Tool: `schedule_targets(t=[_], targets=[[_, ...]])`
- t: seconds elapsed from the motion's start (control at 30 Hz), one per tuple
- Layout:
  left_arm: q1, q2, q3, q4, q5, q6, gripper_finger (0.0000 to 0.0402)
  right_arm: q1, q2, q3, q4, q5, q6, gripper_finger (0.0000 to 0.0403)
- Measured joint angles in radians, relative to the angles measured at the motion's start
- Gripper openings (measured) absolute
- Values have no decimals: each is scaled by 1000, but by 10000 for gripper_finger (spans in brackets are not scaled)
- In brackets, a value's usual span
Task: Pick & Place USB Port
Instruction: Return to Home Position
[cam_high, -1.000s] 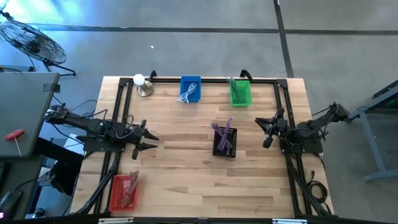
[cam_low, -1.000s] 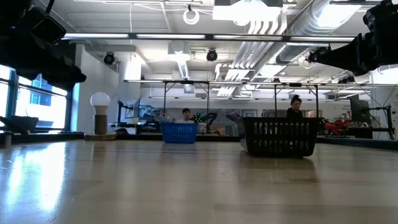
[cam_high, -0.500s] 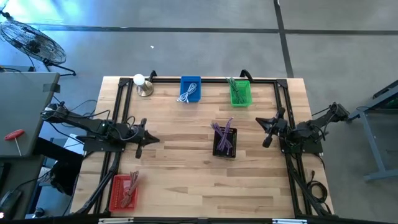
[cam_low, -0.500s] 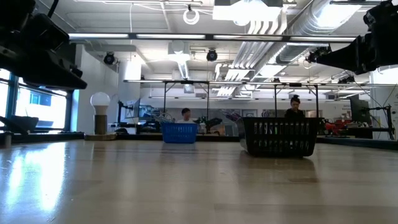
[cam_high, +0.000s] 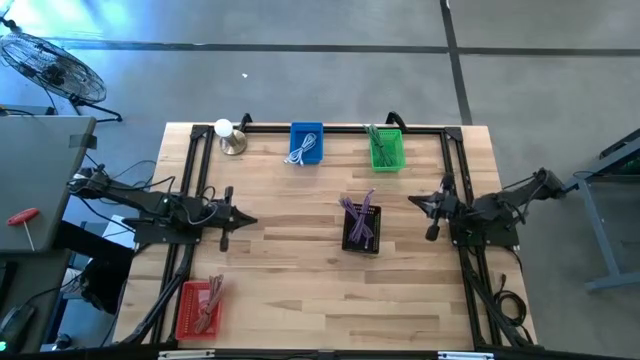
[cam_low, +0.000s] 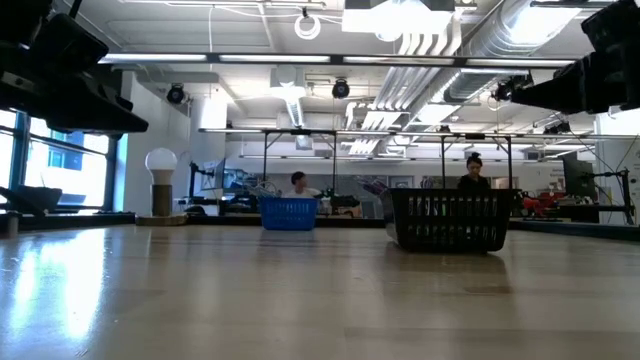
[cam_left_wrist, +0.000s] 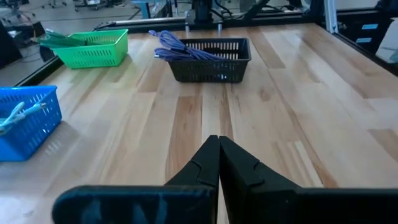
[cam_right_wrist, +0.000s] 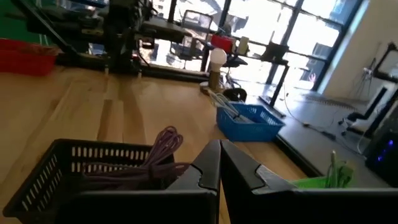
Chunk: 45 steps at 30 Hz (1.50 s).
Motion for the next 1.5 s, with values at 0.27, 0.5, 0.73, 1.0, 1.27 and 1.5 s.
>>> schedule_targets(t=[0.27,0.5,0.73,1.0,1.27,1.5], targets=[[0,-20,3,-9,16,-9,0,-165,-2,11,-56,-175,57,0],[0,-20,4,-6,17,-33,0,-312,-1,-60,178,-465,99,0],[0,-20,4,-4,23,-33,0,-374,6,-60,181,-567,83,0],[0,-20,4,25,49,-33,0,-437,6,-60,165,-649,97,0],[0,-20,6,89,-3,1,0,-449,6,-60,159,-659,98,0],[0,-26,-31,94,23,-54,0,-449,6,-59,155,-660,132,0]])
